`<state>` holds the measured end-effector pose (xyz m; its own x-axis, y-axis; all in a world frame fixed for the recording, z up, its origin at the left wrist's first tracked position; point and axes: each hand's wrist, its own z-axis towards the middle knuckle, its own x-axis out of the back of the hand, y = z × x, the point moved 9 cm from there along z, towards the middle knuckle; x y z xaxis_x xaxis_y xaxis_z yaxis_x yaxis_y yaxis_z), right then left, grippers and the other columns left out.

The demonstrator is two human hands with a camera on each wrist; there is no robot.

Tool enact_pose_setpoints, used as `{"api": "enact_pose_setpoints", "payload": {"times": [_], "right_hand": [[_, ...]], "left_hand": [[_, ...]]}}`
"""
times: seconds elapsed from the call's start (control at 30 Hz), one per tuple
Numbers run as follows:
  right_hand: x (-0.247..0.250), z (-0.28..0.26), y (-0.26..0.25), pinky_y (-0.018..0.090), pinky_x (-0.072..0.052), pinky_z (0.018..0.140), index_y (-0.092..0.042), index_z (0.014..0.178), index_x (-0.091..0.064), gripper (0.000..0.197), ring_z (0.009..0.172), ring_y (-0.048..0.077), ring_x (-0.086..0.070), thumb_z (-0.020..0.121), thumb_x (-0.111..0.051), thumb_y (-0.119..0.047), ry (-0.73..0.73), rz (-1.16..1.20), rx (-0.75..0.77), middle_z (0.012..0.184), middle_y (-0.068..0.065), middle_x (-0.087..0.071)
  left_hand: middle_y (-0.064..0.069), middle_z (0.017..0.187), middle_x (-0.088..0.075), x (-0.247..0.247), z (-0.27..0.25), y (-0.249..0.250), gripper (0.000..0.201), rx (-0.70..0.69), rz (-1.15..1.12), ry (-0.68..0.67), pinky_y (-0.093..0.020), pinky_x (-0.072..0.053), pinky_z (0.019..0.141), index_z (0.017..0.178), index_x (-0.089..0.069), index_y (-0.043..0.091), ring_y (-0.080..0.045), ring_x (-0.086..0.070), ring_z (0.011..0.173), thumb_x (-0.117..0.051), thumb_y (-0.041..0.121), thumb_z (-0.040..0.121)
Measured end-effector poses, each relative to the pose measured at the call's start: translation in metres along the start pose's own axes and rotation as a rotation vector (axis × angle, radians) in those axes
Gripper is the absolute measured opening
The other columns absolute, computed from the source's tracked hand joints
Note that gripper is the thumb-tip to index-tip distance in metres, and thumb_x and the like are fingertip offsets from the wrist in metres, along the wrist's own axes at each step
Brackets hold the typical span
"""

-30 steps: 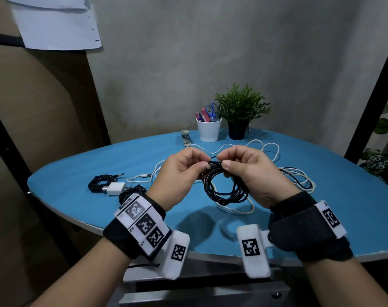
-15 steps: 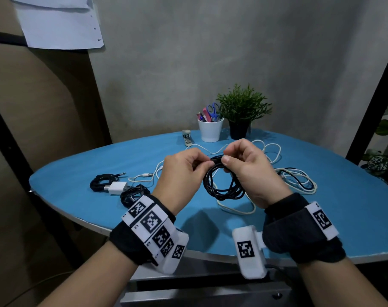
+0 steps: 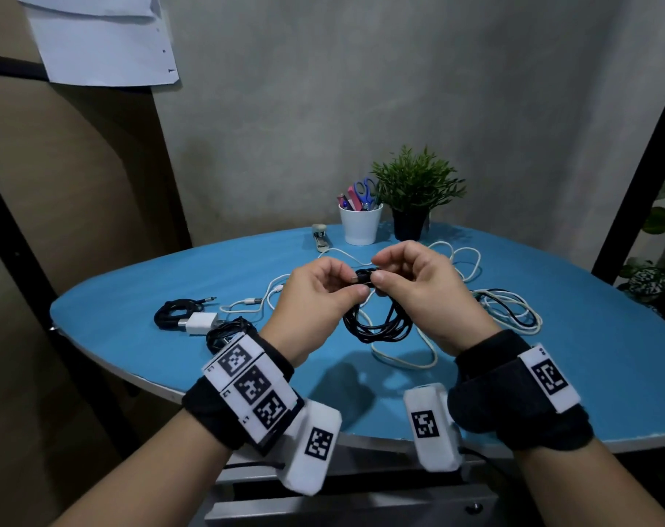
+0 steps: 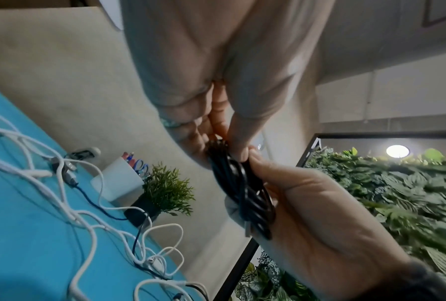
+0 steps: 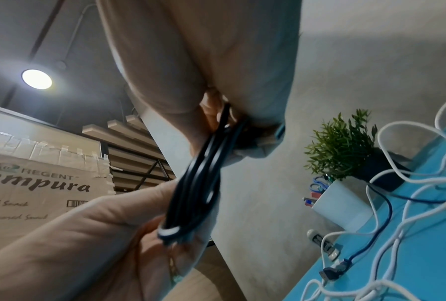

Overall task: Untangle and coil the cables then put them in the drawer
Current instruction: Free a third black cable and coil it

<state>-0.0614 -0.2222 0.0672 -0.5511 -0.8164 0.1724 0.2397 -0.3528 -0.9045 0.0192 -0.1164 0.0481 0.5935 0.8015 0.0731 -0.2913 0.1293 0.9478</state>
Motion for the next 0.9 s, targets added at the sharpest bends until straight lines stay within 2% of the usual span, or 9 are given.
{"api": "enact_pose_setpoints", "payload": {"times": [0.13,0.23,0.33,0.4,0.47,0.57,0.73,0.83,0.9], "right_hand": [[0.004,0.001,-0.001,0.034,-0.05,0.067,-0.019,0.075,-0.067,0.012,0.067,0.015,-0.058,0.085,-0.064,-0.013,0.099,-0.154,0.014,0.071,0.008,-0.067],[0.006,0.0,-0.002,0.036,-0.047,0.061,-0.016,0.071,-0.067,0.015,0.064,0.024,-0.057,0.084,-0.059,-0.015,0.153,-0.145,0.009,0.074,0.018,-0.068],[0.005,0.001,-0.002,0.044,-0.053,0.064,-0.017,0.073,-0.066,0.014,0.071,0.034,-0.065,0.082,-0.056,-0.013,0.156,-0.127,-0.008,0.071,0.014,-0.069],[0.005,0.0,-0.002,0.04,-0.053,0.064,-0.019,0.08,-0.064,0.016,0.066,0.026,-0.067,0.082,-0.053,-0.007,0.15,-0.075,-0.025,0.063,0.007,-0.067],[0.005,0.0,-0.002,0.035,-0.051,0.064,-0.018,0.085,-0.061,0.021,0.063,0.019,-0.067,0.082,-0.049,-0.001,0.135,-0.017,-0.039,0.063,0.008,-0.066],[0.004,0.001,-0.003,0.042,-0.053,0.069,-0.015,0.083,-0.062,0.024,0.063,0.021,-0.065,0.083,-0.047,0.004,0.115,0.046,-0.046,0.074,0.018,-0.068],[0.003,0.005,-0.009,0.039,-0.056,0.069,-0.008,0.08,-0.065,0.027,0.058,0.017,-0.065,0.085,-0.045,0.009,0.089,0.051,-0.032,0.076,0.011,-0.068],[-0.003,0.006,-0.01,0.044,-0.056,0.077,-0.016,0.083,-0.07,0.032,0.068,0.017,-0.068,0.086,-0.046,0.007,0.014,-0.033,-0.012,0.085,0.008,-0.072],[-0.01,0.005,-0.012,0.041,-0.054,0.081,-0.016,0.095,-0.071,0.034,0.081,0.018,-0.066,0.086,-0.048,0.007,-0.052,-0.068,0.011,0.096,0.01,-0.073]], "left_hand": [[-0.002,0.067,-0.058,0.002,0.002,0.005,0.021,-0.063,0.009,0.047,-0.034,-0.046,0.069,0.074,-0.056,0.013,-0.02,-0.054,0.067,-0.065,-0.005,0.08],[0.0,0.071,-0.057,-0.002,0.0,0.01,0.025,-0.132,0.025,0.02,-0.026,-0.05,0.064,0.076,-0.054,0.014,-0.013,-0.057,0.065,-0.058,-0.009,0.083],[0.005,0.075,-0.055,-0.007,-0.001,0.012,0.026,-0.179,-0.009,-0.022,-0.021,-0.051,0.059,0.08,-0.051,0.014,-0.006,-0.056,0.062,-0.051,-0.011,0.087],[0.012,0.073,-0.055,-0.01,-0.002,0.014,0.026,-0.211,-0.012,-0.049,-0.02,-0.05,0.059,0.082,-0.05,0.015,-0.003,-0.053,0.06,-0.047,-0.011,0.089],[0.017,0.069,-0.054,-0.012,-0.004,0.016,0.029,-0.246,0.007,-0.071,-0.019,-0.048,0.06,0.082,-0.049,0.018,-0.003,-0.05,0.059,-0.045,-0.01,0.09],[0.011,0.069,-0.054,-0.011,-0.005,0.019,0.028,-0.289,0.01,-0.072,-0.016,-0.044,0.059,0.082,-0.048,0.02,-0.003,-0.049,0.057,-0.046,-0.007,0.09],[0.013,0.073,-0.056,-0.008,-0.006,0.021,0.016,-0.367,-0.01,-0.021,-0.019,-0.043,0.055,0.085,-0.05,0.024,-0.005,-0.047,0.057,-0.047,0.009,0.084],[0.021,0.076,-0.057,-0.002,-0.004,0.02,0.024,-0.362,-0.02,0.035,-0.018,-0.041,0.049,0.087,-0.052,0.025,-0.004,-0.046,0.054,-0.045,0.002,0.089],[0.021,0.072,-0.057,0.005,-0.001,0.017,0.03,-0.333,-0.04,0.072,-0.017,-0.04,0.047,0.087,-0.051,0.025,-0.004,-0.046,0.052,-0.042,-0.003,0.093]]}}
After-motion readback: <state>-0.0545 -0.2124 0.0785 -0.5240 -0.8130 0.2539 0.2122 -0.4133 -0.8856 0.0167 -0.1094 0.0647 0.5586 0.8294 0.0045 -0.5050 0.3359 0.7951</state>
